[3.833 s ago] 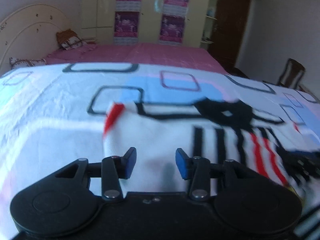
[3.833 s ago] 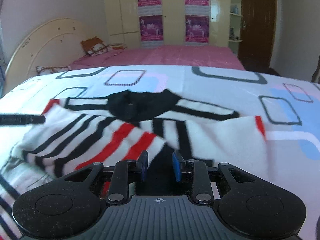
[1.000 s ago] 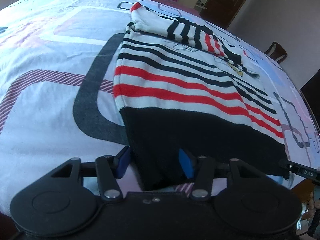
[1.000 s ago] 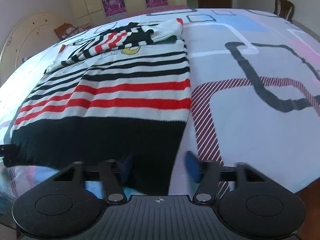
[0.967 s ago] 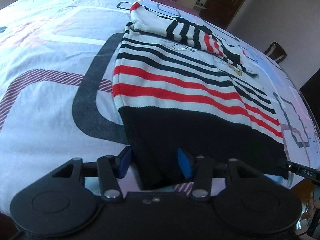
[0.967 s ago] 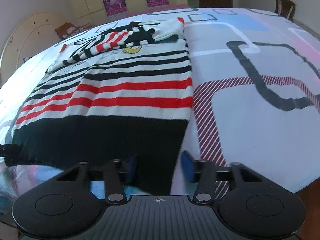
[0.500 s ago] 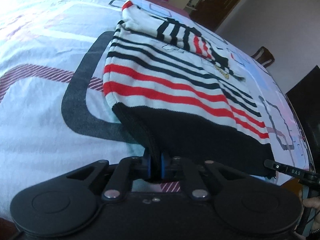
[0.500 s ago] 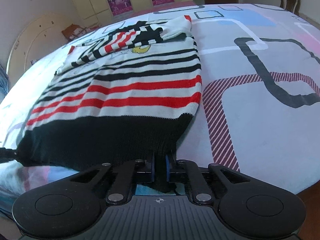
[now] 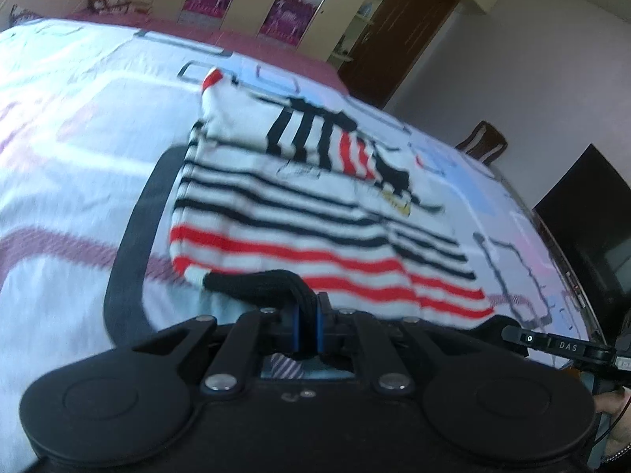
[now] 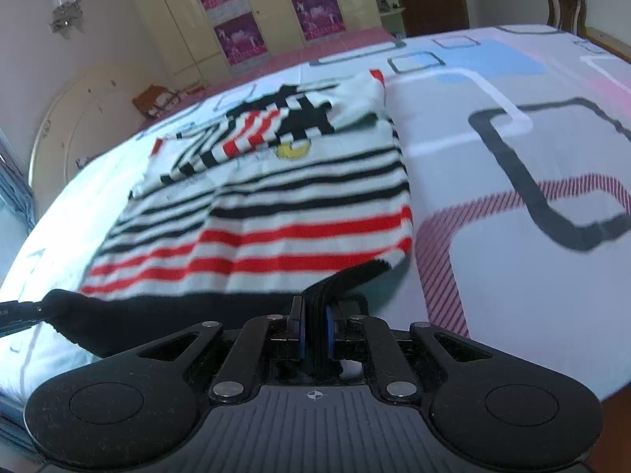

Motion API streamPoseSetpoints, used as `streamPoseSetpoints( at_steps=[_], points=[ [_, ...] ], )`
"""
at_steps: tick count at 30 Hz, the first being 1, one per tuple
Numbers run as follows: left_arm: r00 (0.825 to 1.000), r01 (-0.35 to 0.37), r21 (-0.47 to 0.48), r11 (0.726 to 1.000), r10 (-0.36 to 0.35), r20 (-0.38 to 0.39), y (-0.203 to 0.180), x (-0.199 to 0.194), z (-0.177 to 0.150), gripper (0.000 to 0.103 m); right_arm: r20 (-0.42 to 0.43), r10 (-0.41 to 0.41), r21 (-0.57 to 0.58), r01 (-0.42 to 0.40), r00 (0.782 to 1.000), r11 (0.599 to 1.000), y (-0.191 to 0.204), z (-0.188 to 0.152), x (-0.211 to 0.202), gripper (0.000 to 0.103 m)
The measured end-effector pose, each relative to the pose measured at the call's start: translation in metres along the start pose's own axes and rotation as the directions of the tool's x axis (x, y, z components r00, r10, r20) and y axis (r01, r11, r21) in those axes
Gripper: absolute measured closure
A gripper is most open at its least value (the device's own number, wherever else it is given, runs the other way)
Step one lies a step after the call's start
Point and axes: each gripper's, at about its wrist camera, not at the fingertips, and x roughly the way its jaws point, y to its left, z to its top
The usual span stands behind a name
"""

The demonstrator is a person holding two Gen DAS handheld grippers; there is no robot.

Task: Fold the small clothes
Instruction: 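Grasp the black hem band with the left gripper while the right gripper grasps it too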

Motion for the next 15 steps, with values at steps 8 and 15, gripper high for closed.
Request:
streamPoseSetpoints(
  at_steps=[8,15],
  points=[
    [0.998,-0.003,0.013,1.0,0.002,0.069,-0.006,0.015,0.039,0.096,0.069,0.04,-0.003,-0.04,0.997,0.999,0.003,0.043,0.013,0.099],
    [0.995,-0.005,-0.002,1.0,0.005,0.103,-0.005,0.044,0.08,0.096,0.118,0.07,-0.018,-0.068,0.991,0.998,0.004,0.091,0.039,0.099]
  ],
)
